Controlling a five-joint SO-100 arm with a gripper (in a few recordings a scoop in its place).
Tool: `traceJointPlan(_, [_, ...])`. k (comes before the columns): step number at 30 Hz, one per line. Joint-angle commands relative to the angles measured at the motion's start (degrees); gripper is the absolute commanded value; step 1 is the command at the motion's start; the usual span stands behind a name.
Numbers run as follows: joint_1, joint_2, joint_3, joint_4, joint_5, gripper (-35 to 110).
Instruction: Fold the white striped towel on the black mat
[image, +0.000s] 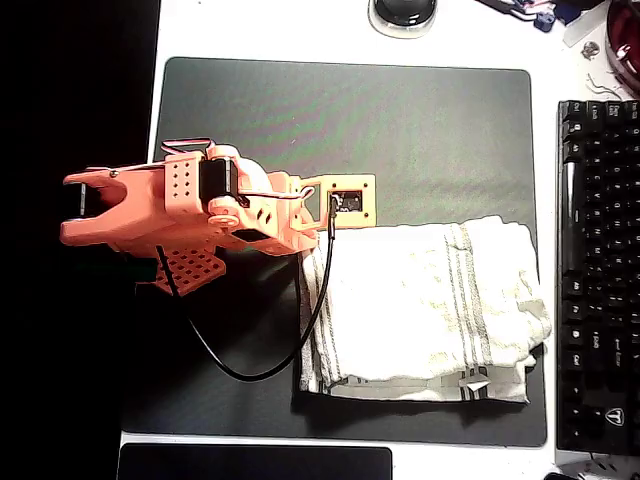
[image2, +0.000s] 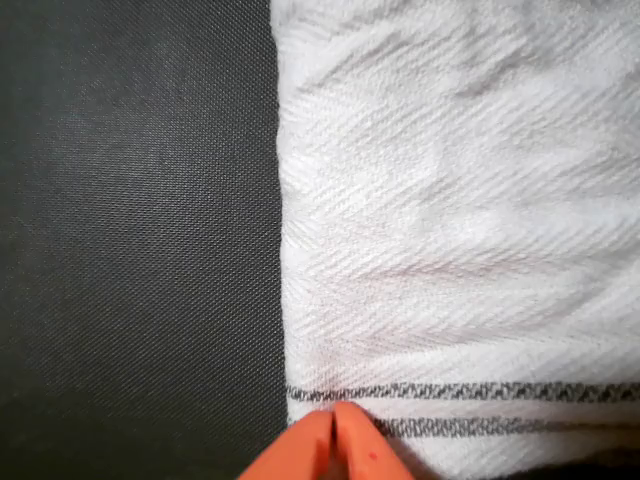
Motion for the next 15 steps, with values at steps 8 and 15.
traceJointPlan(8, [0.00,1.32,1.32,1.05,-0.79,1])
traceJointPlan(15, [0.00,1.41,1.32,1.14,-0.79,1])
